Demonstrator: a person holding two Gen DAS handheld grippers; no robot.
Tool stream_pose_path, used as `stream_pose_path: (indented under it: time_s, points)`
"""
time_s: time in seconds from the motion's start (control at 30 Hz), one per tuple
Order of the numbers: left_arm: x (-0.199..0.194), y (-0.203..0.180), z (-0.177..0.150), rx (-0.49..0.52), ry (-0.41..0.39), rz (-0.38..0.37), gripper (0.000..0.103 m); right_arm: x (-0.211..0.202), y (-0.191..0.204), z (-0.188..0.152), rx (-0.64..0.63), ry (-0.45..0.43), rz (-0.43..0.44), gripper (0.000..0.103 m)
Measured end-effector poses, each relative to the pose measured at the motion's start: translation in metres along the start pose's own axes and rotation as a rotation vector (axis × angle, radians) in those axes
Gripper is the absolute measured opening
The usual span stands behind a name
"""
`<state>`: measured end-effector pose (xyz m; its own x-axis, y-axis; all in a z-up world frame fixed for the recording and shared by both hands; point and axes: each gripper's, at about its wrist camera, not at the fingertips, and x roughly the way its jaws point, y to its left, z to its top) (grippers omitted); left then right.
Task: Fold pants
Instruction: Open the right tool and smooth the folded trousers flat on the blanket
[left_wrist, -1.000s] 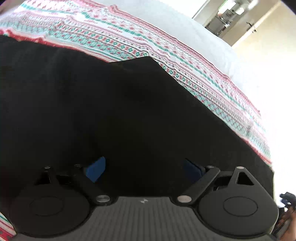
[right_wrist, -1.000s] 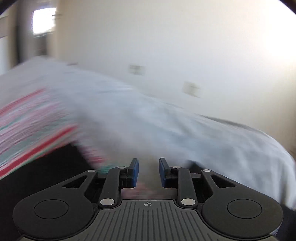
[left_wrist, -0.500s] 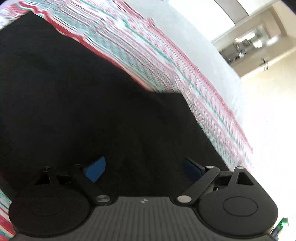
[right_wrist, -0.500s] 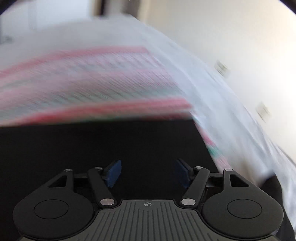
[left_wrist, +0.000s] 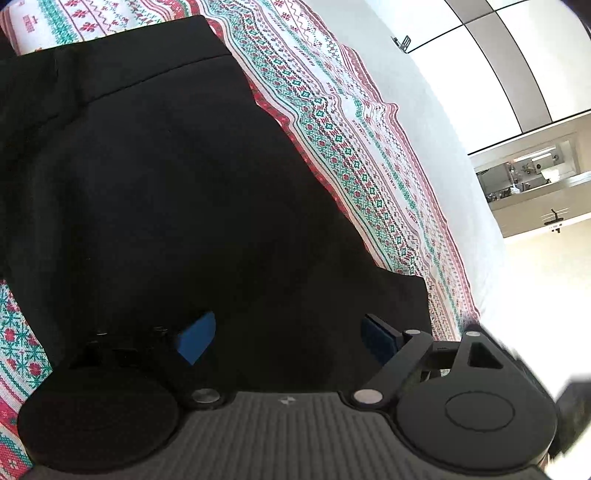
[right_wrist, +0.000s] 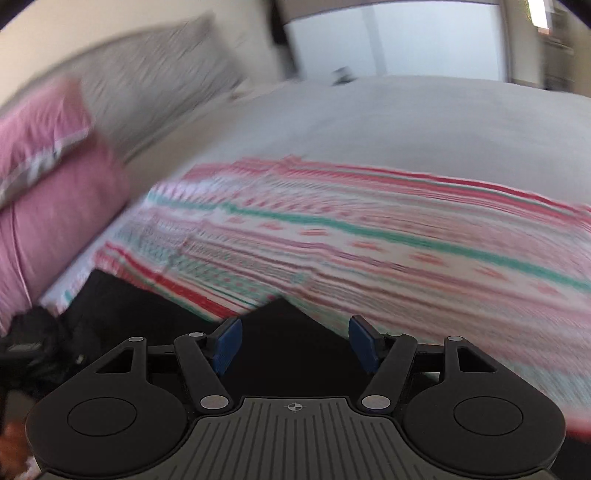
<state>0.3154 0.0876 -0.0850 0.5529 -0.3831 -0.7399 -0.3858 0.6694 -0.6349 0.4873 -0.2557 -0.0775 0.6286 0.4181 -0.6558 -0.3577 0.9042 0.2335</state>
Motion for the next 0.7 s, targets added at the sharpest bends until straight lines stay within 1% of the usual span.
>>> stream_pose_path:
  time_s: [0.07,0.1,0.13,0.17,0.2,0.3,0.33,0.37,0.47,0.53,0.57,0.6,0.63,0.7]
  points:
    - [0.004,0.001,0.002,-0.025,0.007,-0.014,0.088,0.027,0.027,0.004,-0.060,0.059,-0.026,0.059]
    - [0.004,0.004,0.003,-0.034,0.009,-0.020,0.088,0.040,0.031,0.010,-0.078,0.091,-0.036,0.056]
    - [0.003,0.004,0.003,-0.035,0.012,-0.023,0.088,0.058,0.029,0.011,-0.090,0.131,-0.046,0.045]
    - [0.001,0.004,0.002,-0.030,0.014,-0.025,0.088,0.066,0.030,0.007,-0.100,0.164,-0.057,0.035]
    - [0.000,0.005,0.001,-0.024,0.017,-0.026,0.088,0.074,0.033,0.006,-0.116,0.192,-0.069,0.032]
    - [0.000,0.005,0.004,-0.012,0.020,-0.024,0.088,0.078,0.035,-0.001,-0.171,0.234,-0.059,0.017]
    - [0.002,0.001,0.004,-0.010,0.019,-0.021,0.088,0.077,0.036,-0.001,-0.188,0.224,-0.067,0.008]
    - [0.001,0.001,0.003,-0.009,0.017,-0.017,0.087,0.069,0.037,0.000,-0.194,0.200,-0.070,0.007]
    - [0.005,0.001,0.005,-0.021,0.011,-0.011,0.085,0.042,0.038,0.005,-0.178,0.085,-0.083,0.002]
    - [0.001,0.004,0.004,-0.038,0.002,-0.007,0.084,0.030,0.042,0.007,-0.168,0.015,-0.132,0.000]
    - [0.004,0.002,0.005,-0.037,-0.002,-0.003,0.084,0.033,0.046,0.007,-0.175,-0.005,-0.168,0.000]
    - [0.004,0.000,0.004,-0.025,-0.006,0.008,0.084,0.037,0.048,0.004,-0.186,-0.005,-0.196,0.000]
    - [0.006,-0.002,0.002,-0.010,-0.011,0.018,0.084,0.047,0.051,0.001,-0.197,0.020,-0.203,0.000]
    - [0.006,-0.008,-0.002,0.033,-0.020,0.041,0.084,0.072,0.054,-0.013,-0.239,0.100,-0.243,0.000]
